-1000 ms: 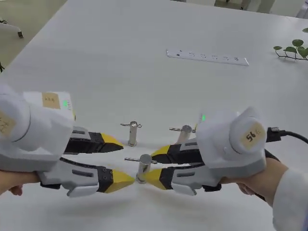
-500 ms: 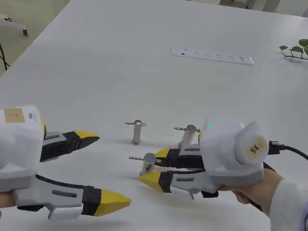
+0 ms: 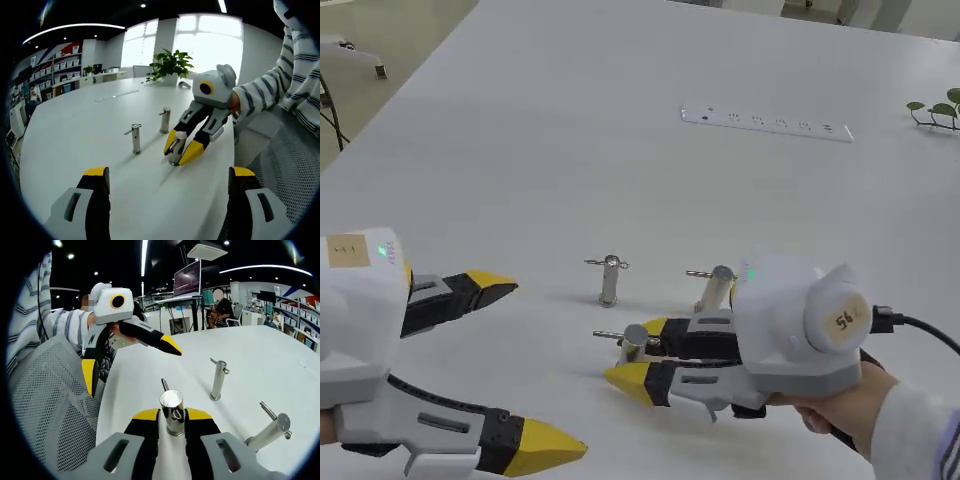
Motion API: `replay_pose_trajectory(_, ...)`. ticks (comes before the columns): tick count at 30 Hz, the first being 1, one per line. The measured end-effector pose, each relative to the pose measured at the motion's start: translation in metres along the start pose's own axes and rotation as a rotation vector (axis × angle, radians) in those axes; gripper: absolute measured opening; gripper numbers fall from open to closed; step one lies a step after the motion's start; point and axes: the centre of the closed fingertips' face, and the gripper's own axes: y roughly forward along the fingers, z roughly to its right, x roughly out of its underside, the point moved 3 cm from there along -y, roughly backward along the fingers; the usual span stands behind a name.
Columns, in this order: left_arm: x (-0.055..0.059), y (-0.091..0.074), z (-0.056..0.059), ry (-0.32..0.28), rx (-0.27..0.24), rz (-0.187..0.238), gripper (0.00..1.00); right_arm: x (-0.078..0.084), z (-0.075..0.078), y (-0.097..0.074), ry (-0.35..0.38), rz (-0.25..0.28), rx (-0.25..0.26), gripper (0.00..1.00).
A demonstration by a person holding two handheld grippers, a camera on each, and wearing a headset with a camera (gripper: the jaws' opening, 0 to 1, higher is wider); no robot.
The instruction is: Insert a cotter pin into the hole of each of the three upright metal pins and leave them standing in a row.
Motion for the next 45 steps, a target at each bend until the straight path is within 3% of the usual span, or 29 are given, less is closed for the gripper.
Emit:
replay_pose_trajectory(5, -0.002, -0.001, 0.000, -0.003, -0.010, 0.013, 0.99, 0.000, -0.002, 0.002, -0.026, -0.003, 0.011, 0.15)
replay_pose_trajectory(7, -0.002, -0.002, 0.000, -0.001, -0.015, 0.013, 0.99, 0.000, 0.001, 0.001, -0.028, -0.007, 0.023, 0.10)
replay_pose_trajectory(10, -0.003, -0.002, 0.000, -0.005, -0.023, 0.019, 0.99, 0.000, -0.002, 0.001, -0.050, -0.016, 0.020, 0.10)
replay_pose_trajectory(18, 0.001, 0.001, 0.004, -0.004, -0.016, 0.004, 0.99, -0.001, -0.004, -0.002, -0.073, -0.040, 0.010, 0.09)
replay_pose_trajectory(22, 0.001, 0.001, 0.004, -0.010, -0.020, 0.005, 0.99, -0.007, -0.005, -0.010, -0.073, -0.021, 0.010, 0.09)
replay_pose_trajectory(29, 0.003, 0.003, 0.004, -0.014, -0.017, -0.007, 0.99, -0.012, -0.004, -0.036, -0.099, -0.018, 0.021, 0.09)
replay_pose_trajectory(39, 0.006, 0.009, 0.005, -0.020, -0.006, -0.019, 0.99, 0.005, 0.013, -0.088, -0.073, -0.048, 0.087, 0.09)
replay_pose_trajectory(45, 0.005, 0.010, 0.002, -0.041, -0.005, -0.011, 0.99, 0.011, 0.024, -0.107, -0.050, -0.042, 0.126, 0.09)
